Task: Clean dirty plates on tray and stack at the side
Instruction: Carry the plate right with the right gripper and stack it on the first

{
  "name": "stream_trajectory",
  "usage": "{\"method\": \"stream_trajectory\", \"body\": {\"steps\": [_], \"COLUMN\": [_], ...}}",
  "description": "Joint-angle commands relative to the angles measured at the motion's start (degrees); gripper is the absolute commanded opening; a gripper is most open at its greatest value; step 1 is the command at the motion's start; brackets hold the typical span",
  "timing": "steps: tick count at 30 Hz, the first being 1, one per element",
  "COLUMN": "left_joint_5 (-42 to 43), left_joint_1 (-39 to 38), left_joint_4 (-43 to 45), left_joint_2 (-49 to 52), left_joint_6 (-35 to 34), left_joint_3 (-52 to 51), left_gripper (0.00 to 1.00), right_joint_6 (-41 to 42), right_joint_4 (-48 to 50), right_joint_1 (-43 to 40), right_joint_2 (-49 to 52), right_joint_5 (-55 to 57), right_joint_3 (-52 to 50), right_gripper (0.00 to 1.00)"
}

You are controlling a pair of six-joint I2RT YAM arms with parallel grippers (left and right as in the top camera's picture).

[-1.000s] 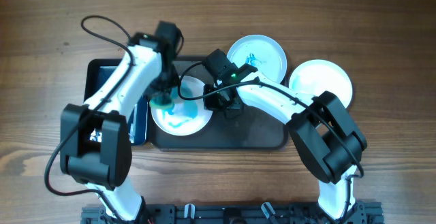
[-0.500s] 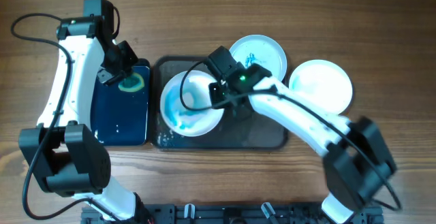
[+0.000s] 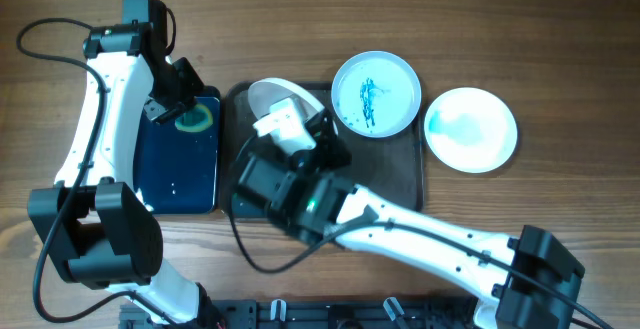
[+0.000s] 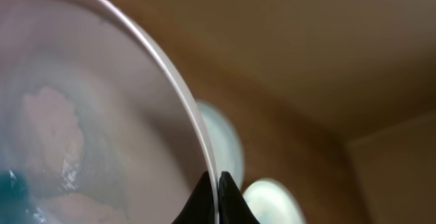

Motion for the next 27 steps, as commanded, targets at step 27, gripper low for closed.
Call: {"method": "stream_trajectory", "body": {"steps": [27], "left_joint_5": [2.3], "left_joint_1": [-3.3], "left_joint_4": [0.6], "left_joint_2": [-1.3], "left_joint_6": [1.4], "left_joint_3": [1.0], "left_gripper": [0.04], "right_joint_6": [21.8], "right_joint_4": [-18.3], "right_joint_1": [-49.5], "right_joint_2": [-16.6], "right_joint_5": [-70.7], "right_joint_3": [0.5], "right_gripper": [0.04]}}
